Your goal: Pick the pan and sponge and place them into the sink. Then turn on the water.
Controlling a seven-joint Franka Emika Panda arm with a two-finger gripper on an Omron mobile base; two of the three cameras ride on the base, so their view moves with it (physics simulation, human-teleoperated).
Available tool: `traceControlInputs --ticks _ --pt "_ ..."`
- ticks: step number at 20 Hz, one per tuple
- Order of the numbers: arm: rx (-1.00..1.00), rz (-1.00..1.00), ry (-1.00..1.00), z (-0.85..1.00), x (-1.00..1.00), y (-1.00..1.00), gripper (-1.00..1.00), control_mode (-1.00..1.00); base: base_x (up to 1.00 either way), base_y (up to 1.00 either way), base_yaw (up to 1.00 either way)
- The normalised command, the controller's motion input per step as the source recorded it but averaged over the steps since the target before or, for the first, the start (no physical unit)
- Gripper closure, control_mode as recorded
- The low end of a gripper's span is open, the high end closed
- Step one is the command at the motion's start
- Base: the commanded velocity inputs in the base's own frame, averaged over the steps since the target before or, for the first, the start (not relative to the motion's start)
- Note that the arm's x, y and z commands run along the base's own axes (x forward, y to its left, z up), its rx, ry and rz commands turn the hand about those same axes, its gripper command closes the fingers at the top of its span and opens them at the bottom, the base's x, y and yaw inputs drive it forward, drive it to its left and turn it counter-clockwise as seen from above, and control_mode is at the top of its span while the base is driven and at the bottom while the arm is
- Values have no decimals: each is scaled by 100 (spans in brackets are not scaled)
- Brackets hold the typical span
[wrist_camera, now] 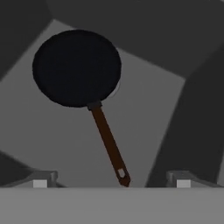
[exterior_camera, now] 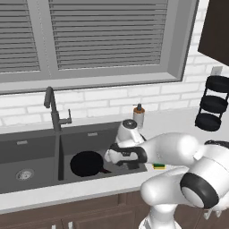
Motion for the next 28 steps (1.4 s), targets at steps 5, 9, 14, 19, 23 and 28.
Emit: traceControlInputs --ticks 5,9,14,19,23,28 --pt "0 -17 11 100 0 0 -100 -100 0 0 0" --pt "0 -19 12 99 -5 -4 -100 -100 0 0 0" --pt "0 -25 10 58 -50 -30 -100 -100 0 0 0" --pt "3 -28 5 2 -67 -72 -100 -100 0 0 0" --pt "12 -17 0 -5 -56 -93 -100 -100 0 0 0" --pt "8 -4 0 -11 -13 -74 -100 -100 0 0 0"
